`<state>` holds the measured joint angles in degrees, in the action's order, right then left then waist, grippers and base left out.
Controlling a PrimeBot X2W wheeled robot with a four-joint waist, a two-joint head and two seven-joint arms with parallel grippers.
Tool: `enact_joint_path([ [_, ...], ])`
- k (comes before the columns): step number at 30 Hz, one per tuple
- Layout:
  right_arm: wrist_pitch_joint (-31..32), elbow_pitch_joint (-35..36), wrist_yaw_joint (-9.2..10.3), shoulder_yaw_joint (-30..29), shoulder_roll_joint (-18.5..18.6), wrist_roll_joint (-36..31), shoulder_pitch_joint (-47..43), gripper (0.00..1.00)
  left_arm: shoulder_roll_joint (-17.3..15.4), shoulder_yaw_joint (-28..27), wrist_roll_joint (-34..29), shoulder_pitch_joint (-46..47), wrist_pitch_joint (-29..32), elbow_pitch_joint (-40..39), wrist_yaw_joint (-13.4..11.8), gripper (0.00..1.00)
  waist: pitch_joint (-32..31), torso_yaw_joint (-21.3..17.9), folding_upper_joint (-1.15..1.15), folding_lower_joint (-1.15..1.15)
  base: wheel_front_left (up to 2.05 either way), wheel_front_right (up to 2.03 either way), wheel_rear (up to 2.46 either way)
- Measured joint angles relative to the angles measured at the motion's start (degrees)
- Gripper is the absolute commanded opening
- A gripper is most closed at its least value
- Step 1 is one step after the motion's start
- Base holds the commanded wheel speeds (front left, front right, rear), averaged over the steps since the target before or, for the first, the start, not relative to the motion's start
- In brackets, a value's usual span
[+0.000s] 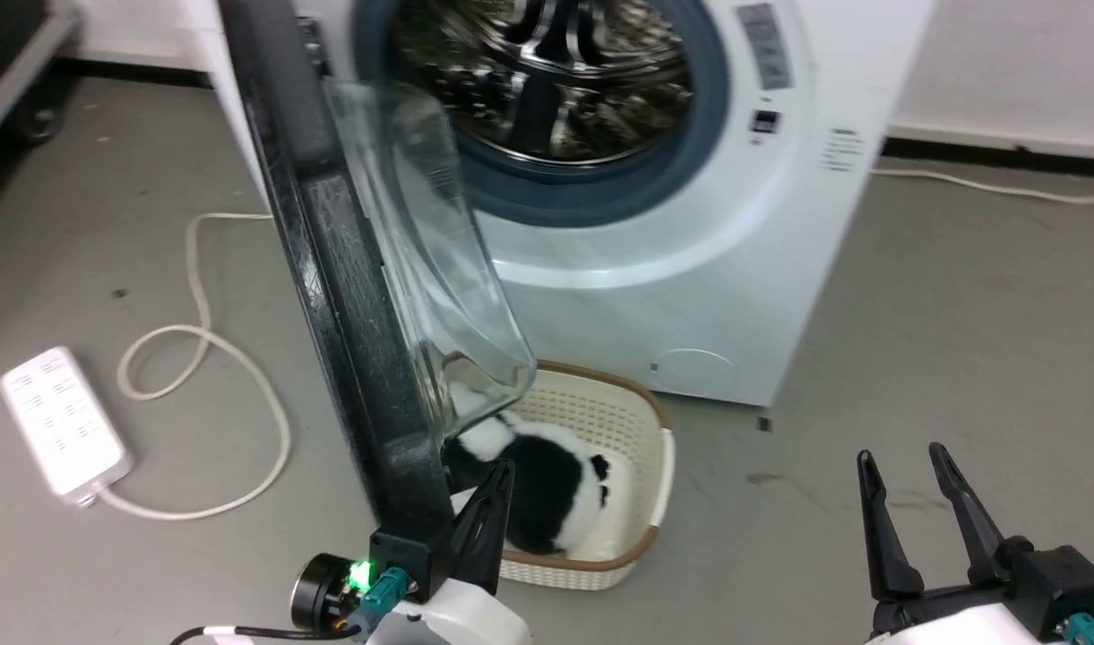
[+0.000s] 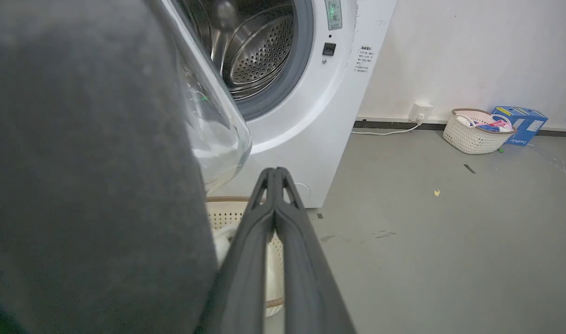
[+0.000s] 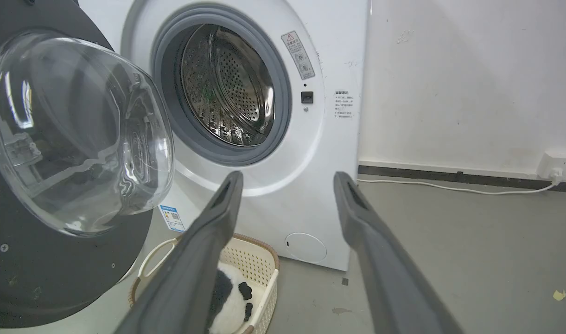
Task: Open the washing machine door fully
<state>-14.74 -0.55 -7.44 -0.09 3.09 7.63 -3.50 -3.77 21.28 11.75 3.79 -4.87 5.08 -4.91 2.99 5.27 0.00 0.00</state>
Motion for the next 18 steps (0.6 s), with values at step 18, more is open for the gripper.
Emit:
enact_joint_path([
  [18,0.00,-0.24,0.00,0.54,-0.04,-1.16,0.06,1.00,-5.86,-9.83,3.96,1.80,-1.03,0.41,-2.58,0.00,2.62,15.78,0.00,0.00,0.00,0.00,0.00],
])
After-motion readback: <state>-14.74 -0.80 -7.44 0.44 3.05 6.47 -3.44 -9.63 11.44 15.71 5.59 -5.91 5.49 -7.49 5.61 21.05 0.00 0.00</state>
